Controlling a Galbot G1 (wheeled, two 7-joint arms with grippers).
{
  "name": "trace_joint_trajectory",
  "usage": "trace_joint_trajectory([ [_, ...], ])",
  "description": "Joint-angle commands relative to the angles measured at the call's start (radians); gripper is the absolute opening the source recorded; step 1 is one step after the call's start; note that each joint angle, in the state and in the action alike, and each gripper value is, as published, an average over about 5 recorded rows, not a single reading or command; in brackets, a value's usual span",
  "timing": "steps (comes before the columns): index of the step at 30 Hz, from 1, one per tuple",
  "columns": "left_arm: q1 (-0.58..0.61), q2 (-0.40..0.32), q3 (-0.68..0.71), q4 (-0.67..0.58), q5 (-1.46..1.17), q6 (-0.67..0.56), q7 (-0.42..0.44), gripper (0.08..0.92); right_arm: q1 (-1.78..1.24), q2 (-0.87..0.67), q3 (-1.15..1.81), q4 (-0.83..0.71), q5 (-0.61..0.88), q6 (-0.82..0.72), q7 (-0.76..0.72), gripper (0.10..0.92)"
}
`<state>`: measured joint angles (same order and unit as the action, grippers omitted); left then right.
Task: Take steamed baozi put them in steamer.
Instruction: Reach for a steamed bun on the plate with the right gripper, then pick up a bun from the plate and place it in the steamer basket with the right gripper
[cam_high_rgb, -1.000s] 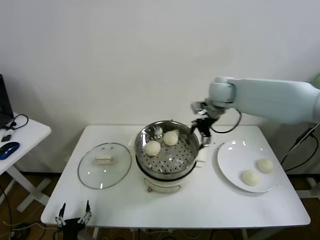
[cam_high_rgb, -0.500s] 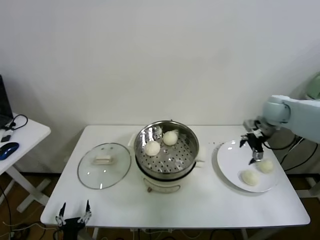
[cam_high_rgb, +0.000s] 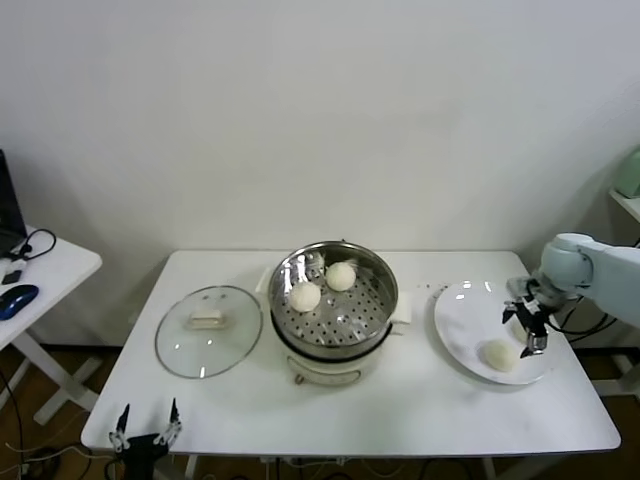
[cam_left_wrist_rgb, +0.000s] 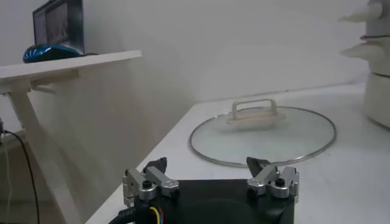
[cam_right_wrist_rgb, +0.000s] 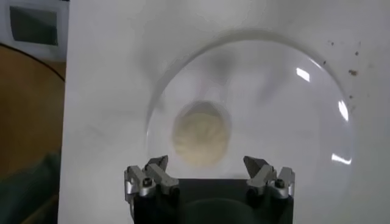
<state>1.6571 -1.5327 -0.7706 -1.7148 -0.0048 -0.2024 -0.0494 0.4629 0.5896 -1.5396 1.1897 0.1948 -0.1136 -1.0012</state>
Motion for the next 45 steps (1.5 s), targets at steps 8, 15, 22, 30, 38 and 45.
trace_joint_trajectory([
  [8, 0.003, 0.002, 0.002, -0.005, -0.005, 0.001, 0.001, 0.823, -0.204, -0.004, 0.173, -0.055, -0.072, -0.003, 0.032, 0.823],
  [15, 0.007, 0.000, 0.000, -0.011, -0.004, 0.002, 0.001, 0.823, -0.224, 0.001, 0.196, -0.061, -0.082, -0.005, 0.037, 0.823],
  [22, 0.010, -0.001, 0.000, -0.021, -0.005, 0.001, 0.001, 0.823, -0.224, -0.001, 0.202, -0.060, -0.084, -0.005, 0.042, 0.797],
  [30, 0.012, -0.001, -0.003, -0.019, -0.002, 0.001, 0.000, 0.823, -0.234, 0.000, 0.221, -0.060, -0.084, -0.004, 0.049, 0.632],
  [38, 0.013, -0.003, -0.003, -0.017, 0.006, 0.000, 0.000, 0.823, -0.140, -0.011, 0.184, -0.015, -0.061, 0.004, 0.041, 0.570],
  [45, 0.017, -0.010, 0.000, -0.022, 0.018, 0.000, -0.001, 0.823, 0.113, -0.037, 0.013, 0.096, 0.028, 0.038, 0.018, 0.537],
])
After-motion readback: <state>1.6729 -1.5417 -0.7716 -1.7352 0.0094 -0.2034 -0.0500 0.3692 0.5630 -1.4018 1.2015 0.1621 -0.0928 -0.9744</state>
